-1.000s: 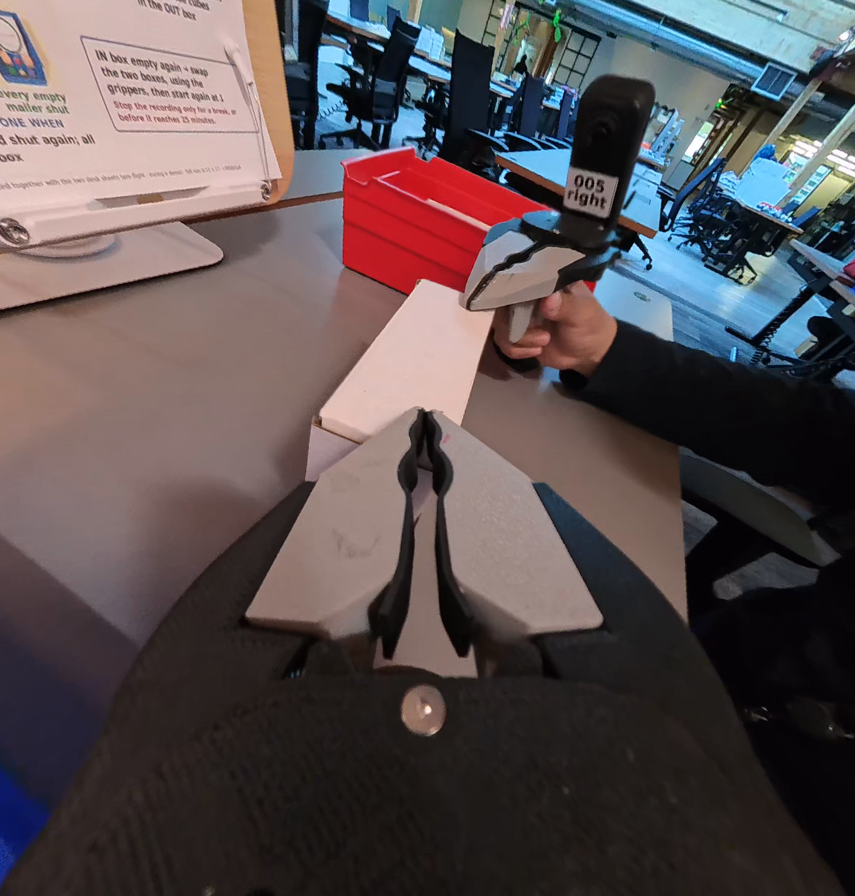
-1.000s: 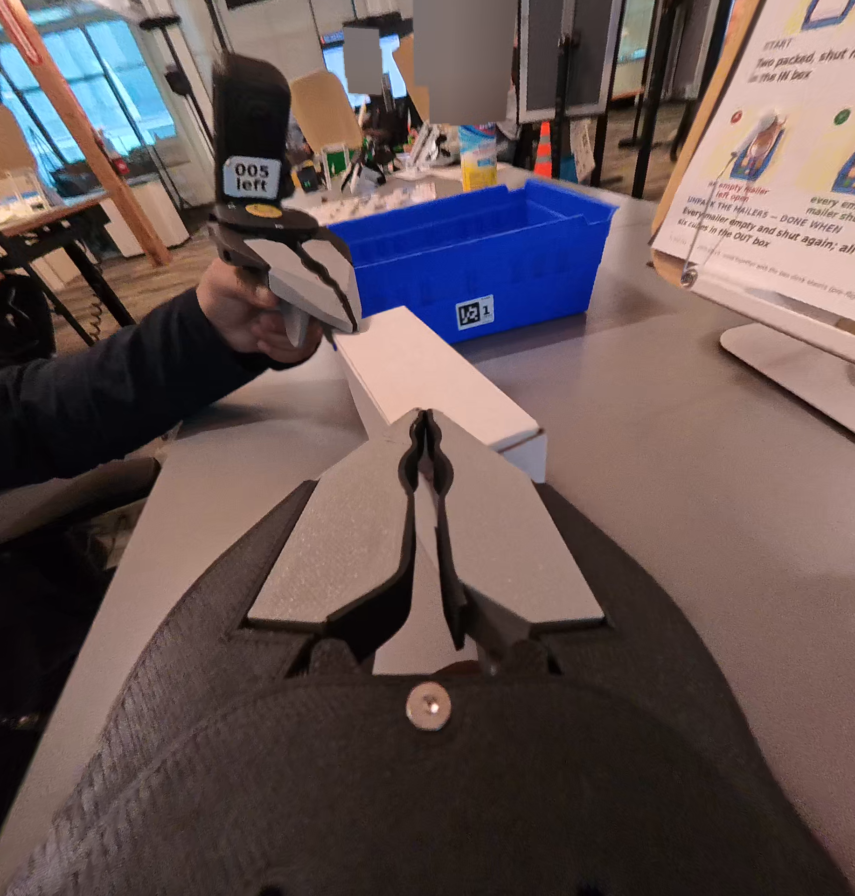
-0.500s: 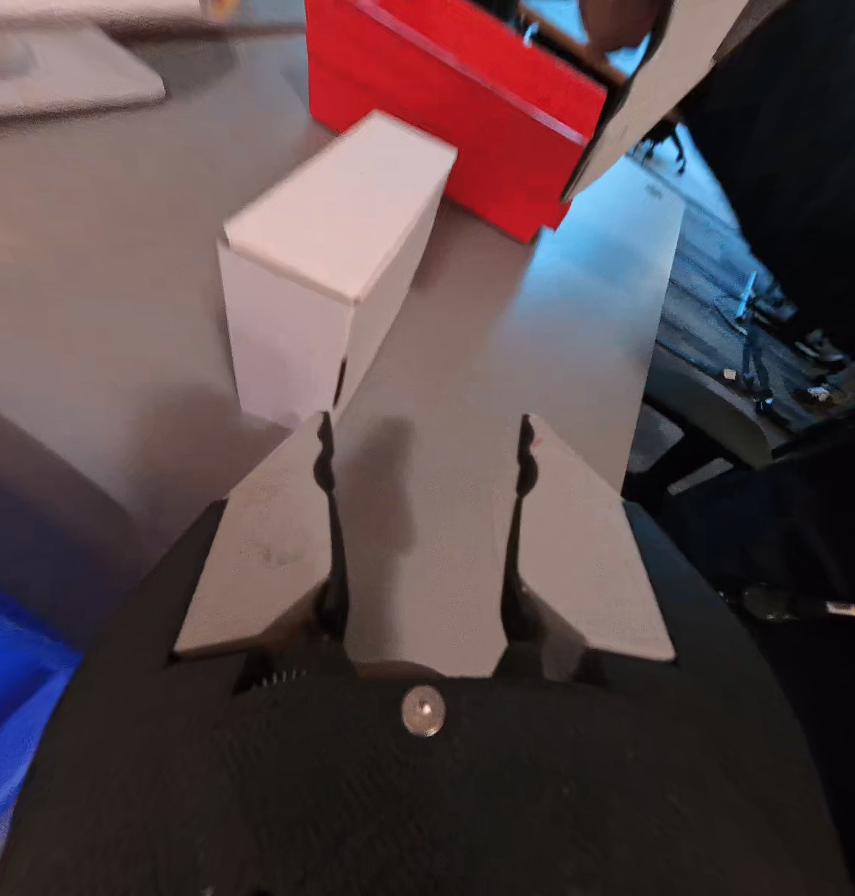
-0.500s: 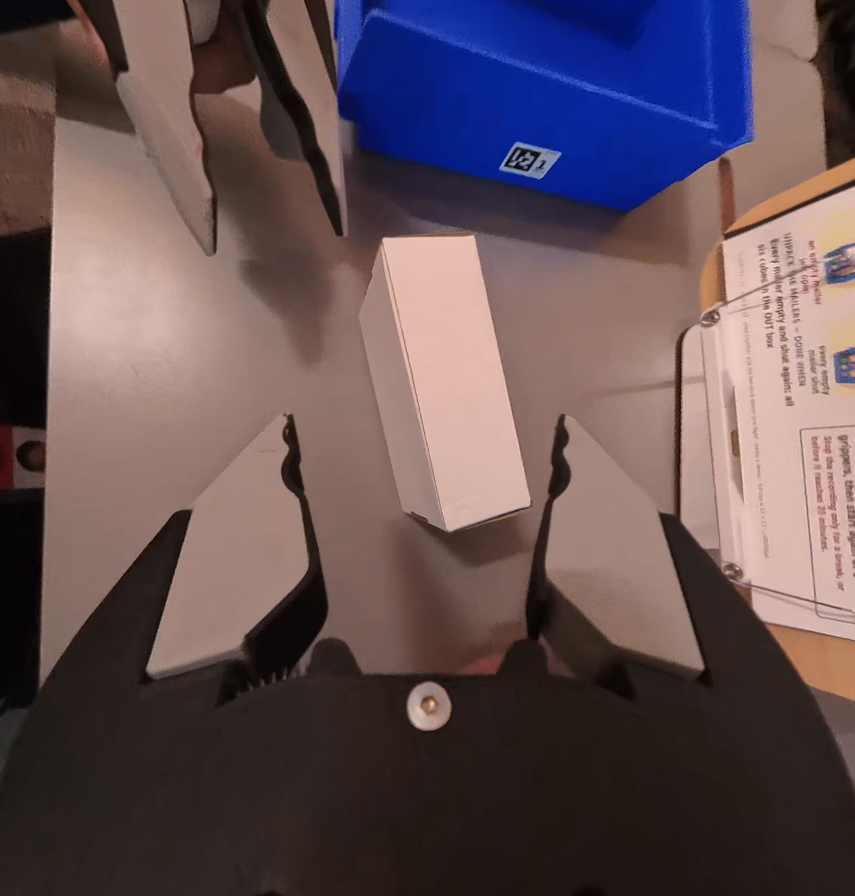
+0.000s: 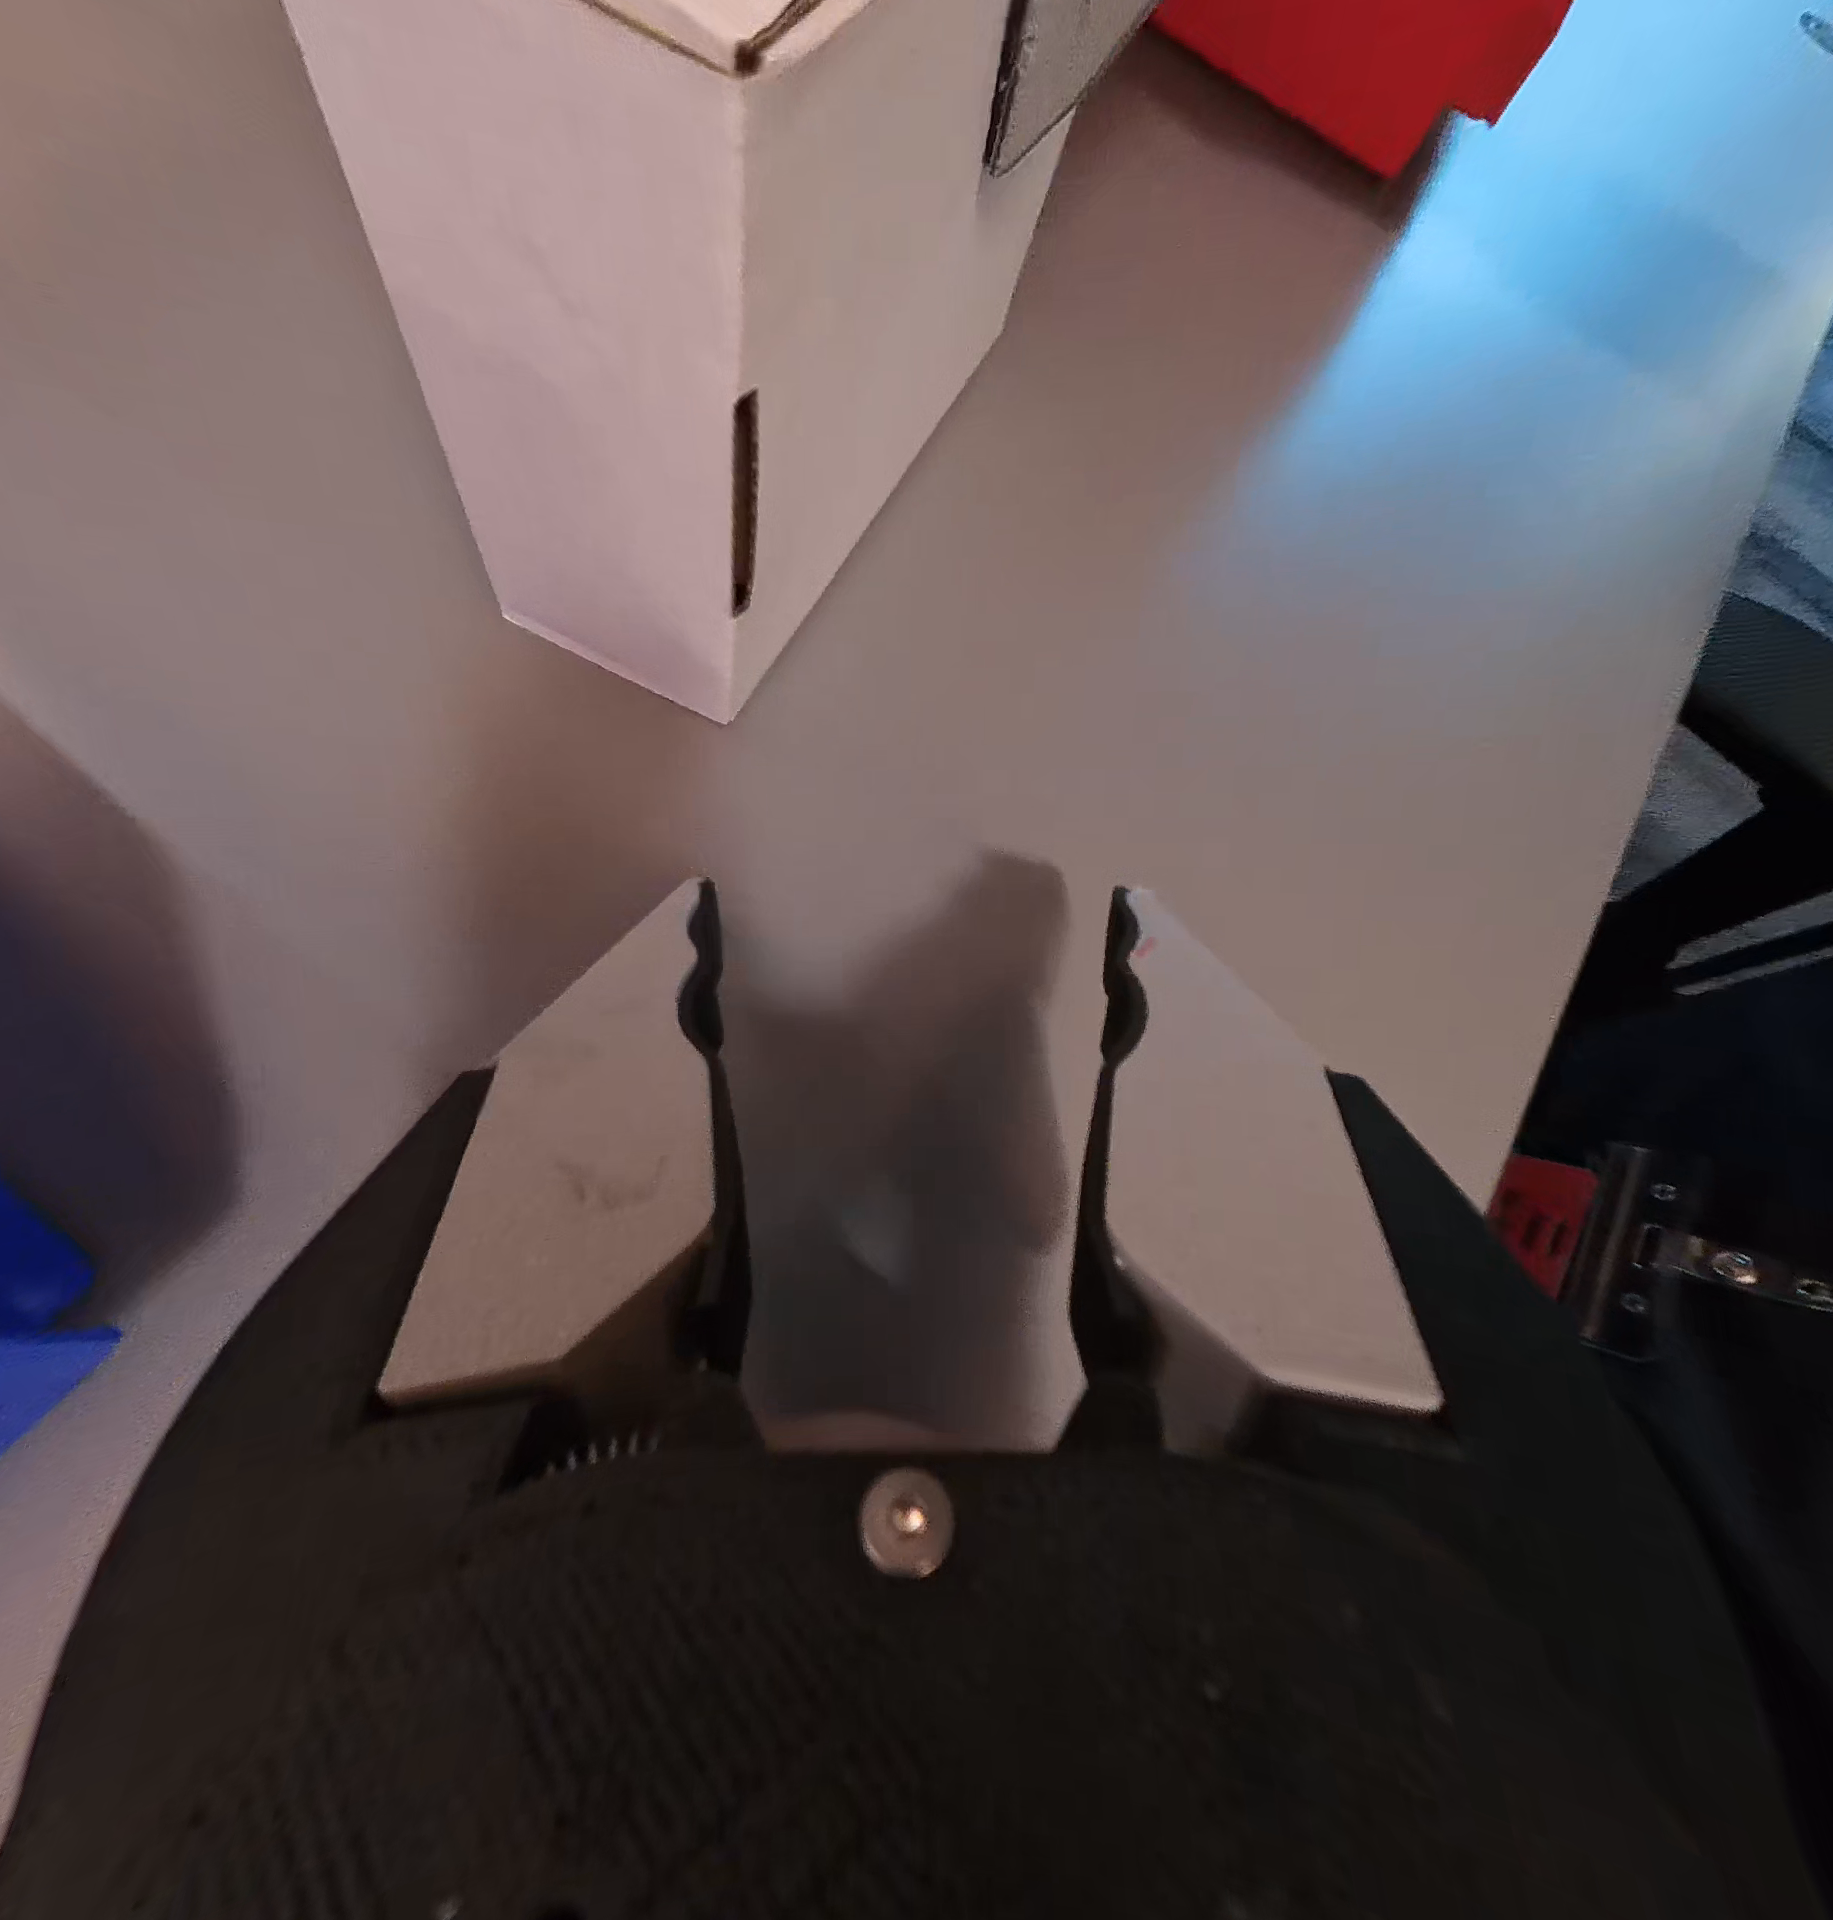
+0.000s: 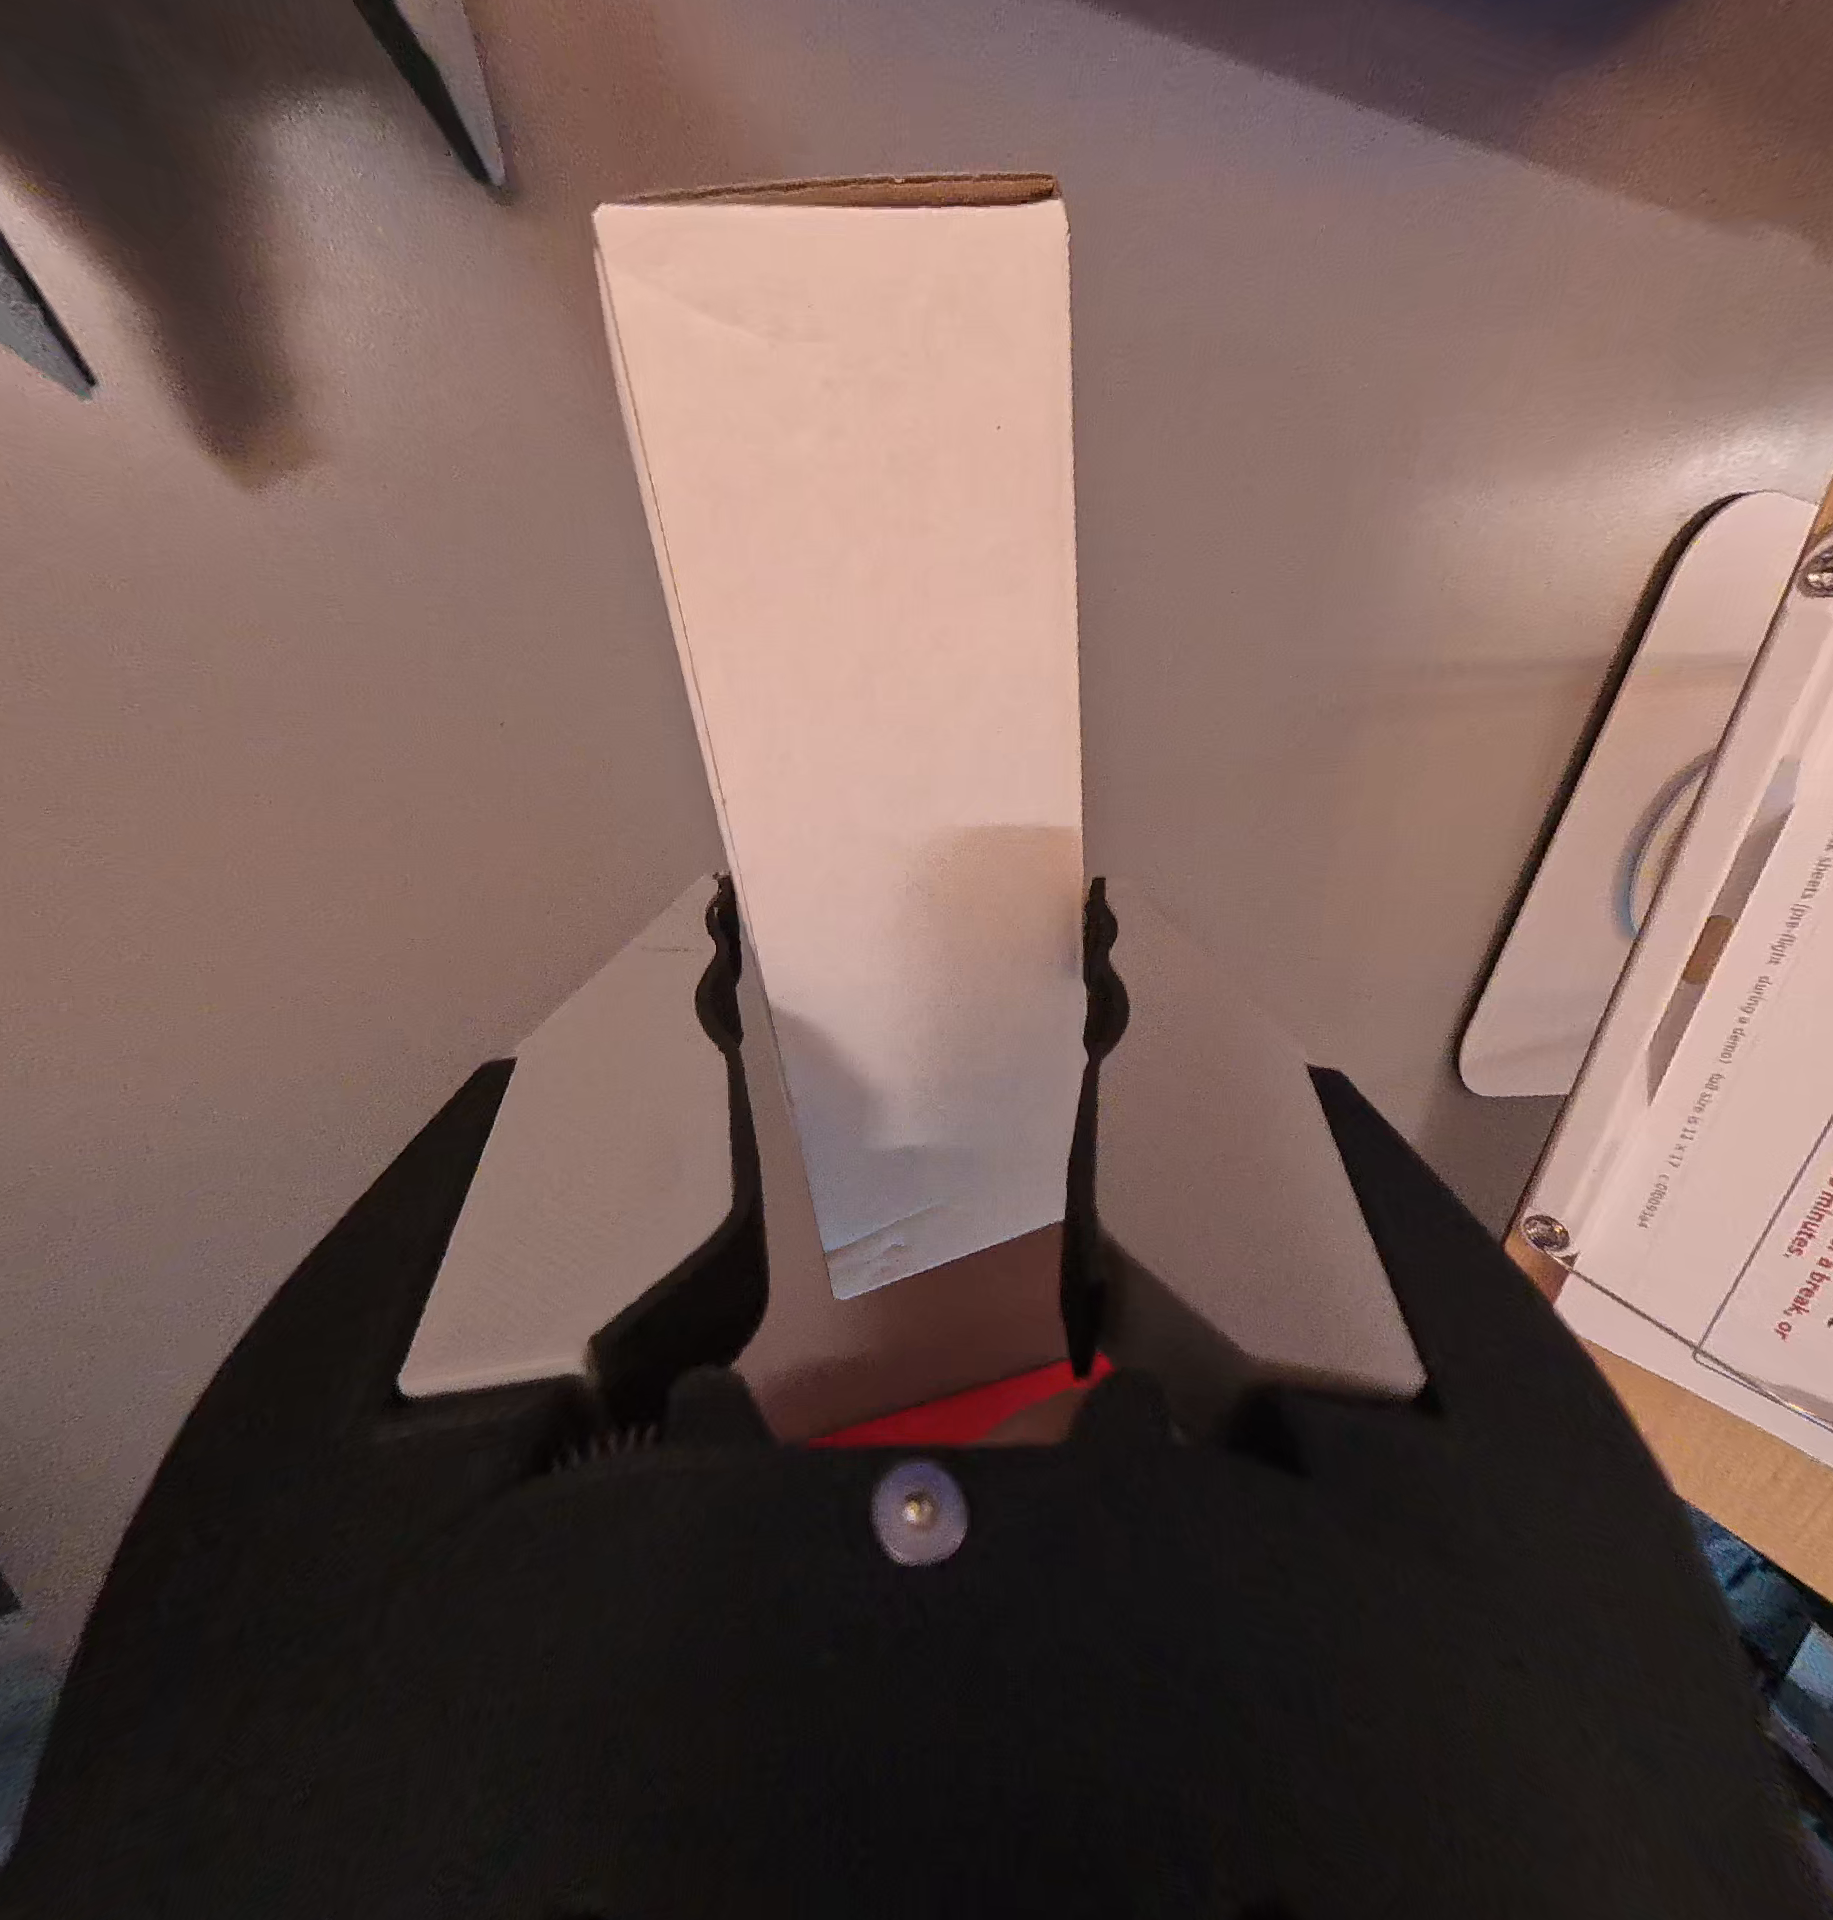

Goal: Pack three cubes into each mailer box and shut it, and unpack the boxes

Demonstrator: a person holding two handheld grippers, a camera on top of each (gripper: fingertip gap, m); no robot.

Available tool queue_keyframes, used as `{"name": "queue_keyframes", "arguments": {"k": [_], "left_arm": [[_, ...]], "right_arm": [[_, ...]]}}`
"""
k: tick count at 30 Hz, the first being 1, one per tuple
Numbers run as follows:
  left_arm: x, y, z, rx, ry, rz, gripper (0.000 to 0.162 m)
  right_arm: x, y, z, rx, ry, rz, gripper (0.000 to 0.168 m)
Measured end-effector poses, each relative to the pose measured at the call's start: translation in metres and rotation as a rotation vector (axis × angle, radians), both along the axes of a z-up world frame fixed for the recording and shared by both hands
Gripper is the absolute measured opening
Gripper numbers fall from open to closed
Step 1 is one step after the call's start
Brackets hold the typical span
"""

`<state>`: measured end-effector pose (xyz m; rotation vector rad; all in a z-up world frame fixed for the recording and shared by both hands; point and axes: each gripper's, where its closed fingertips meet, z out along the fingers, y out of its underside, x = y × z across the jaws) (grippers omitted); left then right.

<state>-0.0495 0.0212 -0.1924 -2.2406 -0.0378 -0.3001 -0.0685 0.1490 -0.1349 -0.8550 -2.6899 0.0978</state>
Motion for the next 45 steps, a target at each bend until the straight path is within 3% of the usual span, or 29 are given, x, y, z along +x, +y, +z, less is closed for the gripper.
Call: {"name": "queue_keyframes", "arguments": {"k": [1,9,16,22,25,28,37,45], "left_arm": [[0.000,0.000,0.000,-0.003,-0.014,0.000,0.072],[0.000,0.000,-0.001,-0.006,-0.019,0.000,0.067],[-0.001,-0.001,-0.001,-0.008,-0.046,0.006,0.064],[-0.002,-0.001,0.002,0.008,-0.115,0.018,0.060],[-0.002,-0.001,0.004,0.018,-0.130,0.017,0.058],[0.001,0.000,0.008,0.046,-0.127,0.004,0.051],[0.005,0.004,0.006,0.031,-0.137,-0.001,0.051],[0.011,0.006,0.003,0.014,-0.134,-0.006,0.051]], "right_arm": [[0.001,0.000,0.000,0.004,-0.004,-0.002,0.065],[0.002,0.001,-0.007,0.092,-0.025,0.021,0.067],[0.004,0.000,0.030,0.080,0.180,0.061,0.064],[0.036,0.049,0.096,0.234,0.358,0.023,0.065],[0.070,0.089,0.136,0.288,0.428,-0.045,0.064],[0.115,0.136,0.157,0.349,0.471,-0.131,0.064],[0.221,0.232,0.118,0.448,0.464,-0.324,0.064],[0.235,0.267,0.064,0.580,0.432,-0.305,0.064]]}}
